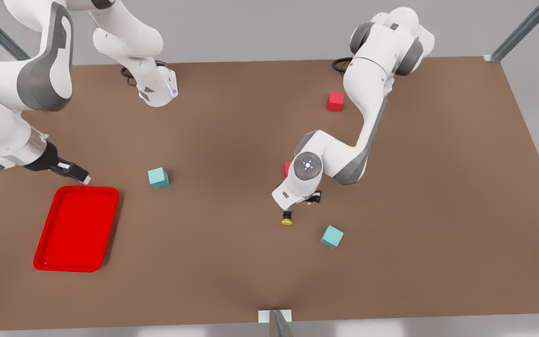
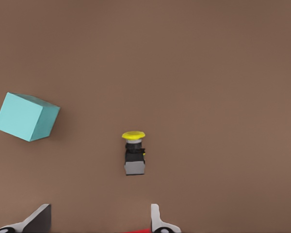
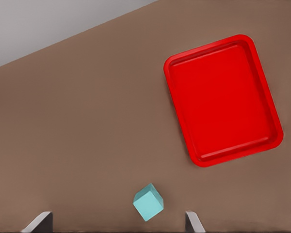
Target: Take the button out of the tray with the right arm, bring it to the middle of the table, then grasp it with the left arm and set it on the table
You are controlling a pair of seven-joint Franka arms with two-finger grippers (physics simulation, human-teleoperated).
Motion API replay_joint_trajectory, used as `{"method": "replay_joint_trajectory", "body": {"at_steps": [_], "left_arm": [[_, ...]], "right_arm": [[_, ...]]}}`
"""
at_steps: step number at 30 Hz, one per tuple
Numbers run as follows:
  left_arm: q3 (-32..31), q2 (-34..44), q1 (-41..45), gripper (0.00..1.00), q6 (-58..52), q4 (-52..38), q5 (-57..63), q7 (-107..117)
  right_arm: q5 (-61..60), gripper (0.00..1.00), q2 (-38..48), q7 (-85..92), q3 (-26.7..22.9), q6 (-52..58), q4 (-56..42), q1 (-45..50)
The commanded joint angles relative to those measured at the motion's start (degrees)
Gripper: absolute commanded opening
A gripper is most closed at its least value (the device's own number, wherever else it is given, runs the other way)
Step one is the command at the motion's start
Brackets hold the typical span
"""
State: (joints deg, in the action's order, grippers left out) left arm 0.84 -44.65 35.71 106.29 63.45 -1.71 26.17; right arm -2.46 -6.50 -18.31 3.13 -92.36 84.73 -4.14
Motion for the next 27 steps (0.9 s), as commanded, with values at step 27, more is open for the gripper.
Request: {"method": "replay_joint_trajectory", "body": {"at_steps": [27], "left_arm": [[0.13, -9.84, 1.29, 1.0, 13.07, 1.23, 0.04, -1.74]], "right_arm": [[10.98, 1.0, -13.36, 15.58, 4.34, -3.0, -11.34, 5.98]]}}
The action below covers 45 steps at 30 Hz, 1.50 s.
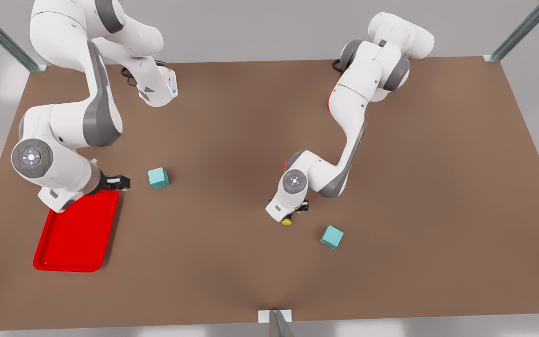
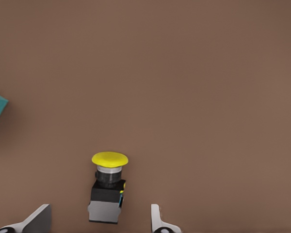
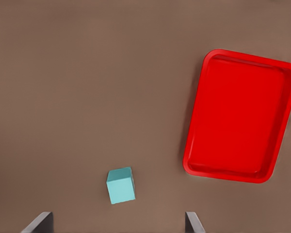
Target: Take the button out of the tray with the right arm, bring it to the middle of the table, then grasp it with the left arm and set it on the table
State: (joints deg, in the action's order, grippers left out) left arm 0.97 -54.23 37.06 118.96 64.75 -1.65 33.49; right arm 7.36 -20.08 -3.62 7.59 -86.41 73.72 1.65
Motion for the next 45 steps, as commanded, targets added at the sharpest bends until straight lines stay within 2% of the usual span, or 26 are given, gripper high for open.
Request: {"method": "replay_joint_trajectory", "body": {"at_steps": [1, 3, 6, 19, 25, 30, 32, 34, 42, 45], "left_arm": [[0.0, -0.61, -0.06, 1.0, 0.66, 0.02, 0.07, -9.4], [0.09, -1.31, 0.21, 1.0, 0.75, 0.2, 0.15, -9.23], [0.0, -0.79, 0.47, 1.0, 2.24, 1.87, 0.42, -9.32], [-0.18, -1.66, 0.82, 1.0, 3.12, 1.87, 0.33, -14.5], [-0.18, -1.58, 1.53, 1.0, 3.21, 5.03, 0.59, -14.24], [-0.09, -1.66, 1.18, 1.0, 3.3, 4.68, 0.33, -14.33], [-0.09, -1.75, 1.09, 1.0, 3.65, 4.59, 0.33, -14.5], [0.0, -1.93, 1.09, 1.0, 4.44, 4.59, 0.42, -14.77], [0.26, -1.93, 1.44, 0.99, 4.53, 4.59, 0.51, -14.06], [0.17, -1.93, 1.35, 0.75, 4.61, 4.59, 0.42, -14.15]], "right_arm": [[2.13, 1.0, 0.3, 0.72, 0.23, -10.88, -0.24, -0.15], [1.78, 1.0, 0.22, 0.72, -0.04, -14.49, -0.24, -0.5], [-2.53, 1.0, 1.8, 1.07, 0.58, -16.16, -0.15, -7.09], [-1.91, 1.0, 1.45, 1.42, 0.76, -15.54, 0.37, -6.48], [-1.91, 1.0, 1.36, 1.42, 0.76, -15.54, 0.46, -6.48], [-5.16, 1.0, 1.45, 1.25, 0.58, -15.54, 0.2, -9.56], [-4.81, 1.0, 3.29, 0.72, 0.67, -16.94, 4.5, -9.65], [-4.81, 1.0, 8.57, 0.98, 0.67, -21.26, 13.2, -10.26], [-5.08, 1.0, 7.69, 1.51, 0.67, -19.76, 11.62, -10.17], [-5.08, 1.0, 7.6, 1.51, 0.67, -19.67, 11.62, -10.17]]}}
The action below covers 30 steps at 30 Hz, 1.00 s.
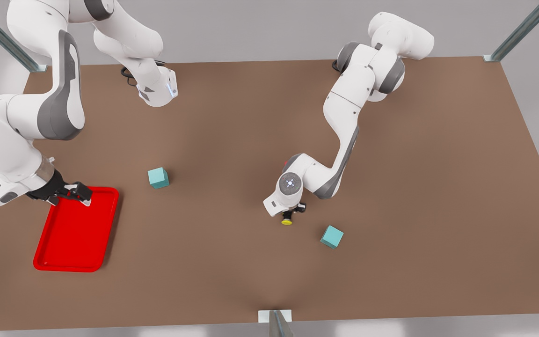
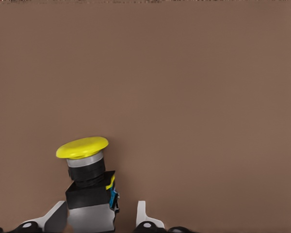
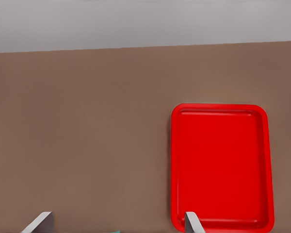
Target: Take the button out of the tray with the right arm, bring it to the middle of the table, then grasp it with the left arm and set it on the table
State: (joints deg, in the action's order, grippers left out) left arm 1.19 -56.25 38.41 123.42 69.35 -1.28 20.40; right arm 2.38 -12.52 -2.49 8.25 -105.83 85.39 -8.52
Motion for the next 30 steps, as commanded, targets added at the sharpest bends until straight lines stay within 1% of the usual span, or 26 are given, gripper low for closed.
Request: {"method": "replay_joint_trajectory", "body": {"at_steps": [1, 2, 4, 5, 9, 11, 12, 13, 14, 15, 16, 18, 20, 21, 24, 26, 30], "left_arm": [[-0.04, 0.09, -0.09, 0.72, 0.15, -0.09, -0.04, -1.06], [-0.04, 0.0, -0.09, 0.68, 0.15, 0.0, -0.04, -1.06], [-0.04, 0.0, -0.09, 0.55, 0.15, -0.09, -0.04, -1.06], [-0.04, 0.0, -0.18, 0.52, 0.15, -0.09, -0.04, -1.06], [-0.04, 0.09, -0.18, 0.53, 0.15, -0.27, -0.04, -1.15], [-0.04, 0.09, -0.18, 0.57, 0.15, -0.27, -0.04, -1.24], [0.04, 0.09, -0.18, 0.65, 0.07, -0.35, 0.05, -1.42], [0.04, 0.09, -0.18, 0.65, 0.15, -0.27, 0.05, -1.33], [0.04, 0.0, -0.27, 0.65, 0.24, -0.35, 0.05, -1.33], [0.04, 0.0, -0.27, 0.66, 0.33, -0.35, 0.05, -1.42], [0.04, 0.0, -0.27, 0.64, 0.33, -0.27, 0.05, -1.33], [0.04, 0.0, -0.27, 0.57, 0.33, -0.27, 0.05, -1.15], [0.04, 0.0, -0.27, 0.46, 0.33, -0.35, -0.04, -1.06], [0.04, 0.09, -0.35, 0.43, 0.33, -0.35, -0.04, -1.06], [0.04, 0.7, -0.53, 0.42, -0.9, -1.67, -0.04, -1.15], [-0.04, 0.79, -0.97, 0.42, -6.96, -5.89, -0.31, -1.15], [0.31, 1.67, -0.88, 0.42, -7.85, -7.12, -0.31, 1.39]], "right_arm": [[-0.09, 1.0, -0.04, 0.47, 0.01, -0.26, -0.04, 0.0], [-0.09, 1.0, 0.04, 0.38, 0.01, -0.17, -0.04, 0.0], [-0.09, 1.0, -0.04, 0.38, 0.01, -0.17, -0.04, 0.09], [-0.09, 1.0, -0.22, 0.47, 0.01, -0.26, -0.04, 0.0], [-0.27, 1.0, -0.31, 0.38, 0.01, -0.34, -0.05, 0.09], [0.17, 1.0, -0.4, 0.38, 0.01, -0.08, -0.31, 1.14], [0.0, 1.0, -0.31, 0.38, 0.01, -0.17, -0.92, 0.96], [0.09, 1.0, -0.4, 0.56, -0.07, 0.01, -1.01, 0.35], [0.26, 1.0, -0.22, 0.56, -0.07, 4.22, -1.45, -0.35], [0.17, 1.0, -0.22, 3.19, 0.01, 4.58, -1.63, -1.14], [0.09, 1.0, 0.04, 3.37, 0.01, 4.67, -1.71, -1.06], [-0.09, 1.0, -0.31, 3.37, 0.1, 4.05, -1.71, -0.7], [0.26, 1.0, -0.31, 3.37, 0.1, 4.22, -1.71, -0.7], [0.17, 1.0, -0.04, 3.63, 0.1, 4.58, -1.89, -1.32], [0.0, 1.0, -0.4, 3.37, 0.01, 3.88, -4.26, -0.88], [0.0, 1.0, -0.4, 3.37, 0.01, 3.79, -4.26, -1.06], [-0.18, 1.0, -0.31, 3.37, 0.01, 3.79, -4.26, -1.23]]}}
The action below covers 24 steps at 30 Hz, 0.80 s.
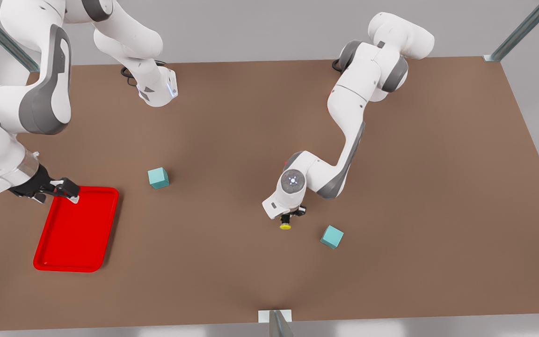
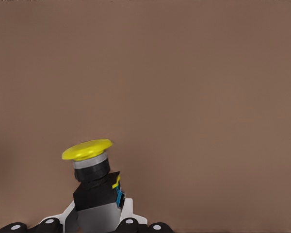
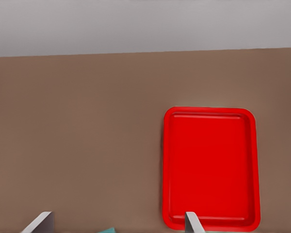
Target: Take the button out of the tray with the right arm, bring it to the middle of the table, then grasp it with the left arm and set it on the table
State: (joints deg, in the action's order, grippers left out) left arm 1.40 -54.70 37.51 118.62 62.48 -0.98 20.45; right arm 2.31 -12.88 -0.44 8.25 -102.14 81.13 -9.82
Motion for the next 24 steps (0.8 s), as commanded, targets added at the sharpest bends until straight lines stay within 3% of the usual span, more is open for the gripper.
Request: {"method": "replay_joint_trajectory", "body": {"at_steps": [1, 6, 12, 17, 24], "left_arm": [[0.18, 0.12, 0.02, 0.42, -2.69, -1.4, -0.51, 4.77], [2.82, 0.56, -0.15, 0.42, -2.25, -4.39, -0.68, 29.38], [3.52, 0.91, 0.55, 0.41, 1.88, -4.13, -0.33, 38.78], [16.96, -0.4, 10.65, 0.41, 6.72, -2.98, 0.28, 53.72], [17.14, -2.25, 13.82, 0.41, 6.8, -1.58, 22.16, 87.64]], "right_arm": [[-0.02, 1.0, -0.13, 1.32, 0.02, 0.1, -0.01, 0.07], [-0.02, 1.0, -0.04, 1.32, 0.02, 0.18, -0.01, -0.11], [-0.2, 1.0, -0.13, 1.32, 0.02, 0.1, 0.08, -0.02], [-0.2, 1.0, -0.13, 1.32, 0.02, 0.18, 0.08, 0.07], [-0.11, 1.0, -0.13, 1.32, 0.02, 0.18, 0.08, 0.16]]}}
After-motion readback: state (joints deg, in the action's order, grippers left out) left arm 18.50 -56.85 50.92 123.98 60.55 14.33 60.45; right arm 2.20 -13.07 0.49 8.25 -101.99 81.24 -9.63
